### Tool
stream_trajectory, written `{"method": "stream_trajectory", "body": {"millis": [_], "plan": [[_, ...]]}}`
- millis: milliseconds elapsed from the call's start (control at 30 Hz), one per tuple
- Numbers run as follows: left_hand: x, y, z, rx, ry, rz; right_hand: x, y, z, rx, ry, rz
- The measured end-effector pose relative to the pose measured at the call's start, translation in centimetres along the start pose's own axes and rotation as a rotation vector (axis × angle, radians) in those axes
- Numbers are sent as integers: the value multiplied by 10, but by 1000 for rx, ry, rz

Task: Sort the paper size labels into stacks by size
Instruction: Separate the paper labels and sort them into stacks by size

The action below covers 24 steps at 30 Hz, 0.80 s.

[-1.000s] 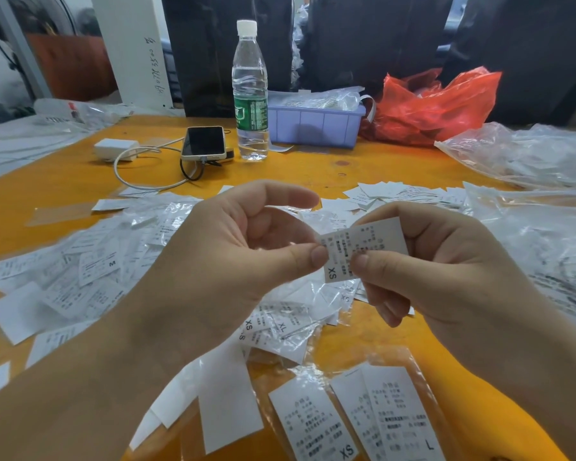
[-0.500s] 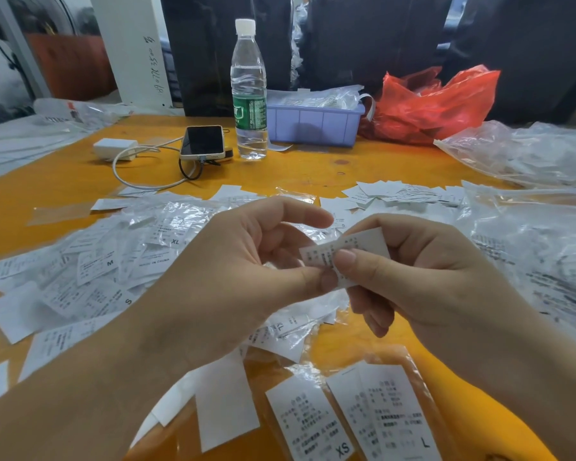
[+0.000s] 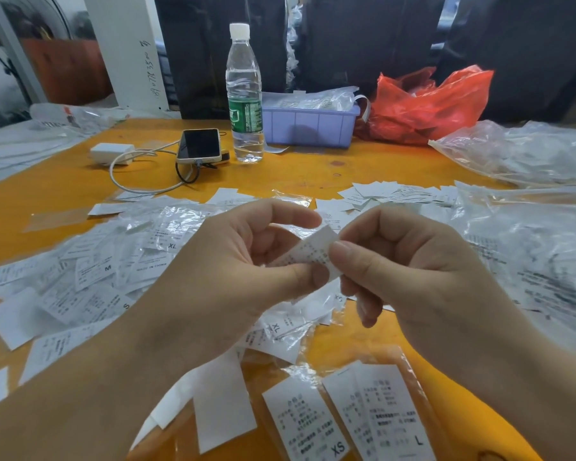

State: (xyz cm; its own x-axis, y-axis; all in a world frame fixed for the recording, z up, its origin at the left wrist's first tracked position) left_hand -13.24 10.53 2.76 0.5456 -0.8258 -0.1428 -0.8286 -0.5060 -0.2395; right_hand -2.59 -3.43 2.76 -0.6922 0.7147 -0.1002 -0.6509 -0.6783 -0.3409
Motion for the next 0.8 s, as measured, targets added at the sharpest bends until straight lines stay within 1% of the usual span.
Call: {"method": "stream_trajectory", "body": {"millis": [133,267,400,567,633,733,800], "plan": [[0,0,0,-2,0,-20,-9,-6,3,-2,-12,-30],[2,1,-1,12,-9,-15,-5,-3,-2,64,19,40],[2,3,-1,10,12,-6,-4,-4,-3,59,12,7],[1,2,0,21,3,-17,-1,-3,-7,71,-2,39],[0,1,1,27,-6,-24,-2,-4,-8,97,-14,74],[-1,1,3,30,-42,-51,-2,-3,-11,149,32,160],[-1,0,6,17,-71,-69,-3,-4,-11,149,72,167]]}}
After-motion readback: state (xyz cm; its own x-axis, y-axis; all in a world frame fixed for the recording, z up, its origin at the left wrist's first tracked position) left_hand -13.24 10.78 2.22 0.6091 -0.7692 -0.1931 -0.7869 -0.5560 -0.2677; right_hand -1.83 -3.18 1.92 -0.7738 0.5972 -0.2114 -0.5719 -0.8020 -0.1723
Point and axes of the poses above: each hand's wrist, its own y-axis away from the middle knuckle, its own x-axis out of the palm, z = x × y, the point moved 2 cm from there along -y, towards the middle knuckle, and after that the axes turned 10 degrees about -z, right-handed, at the moved point
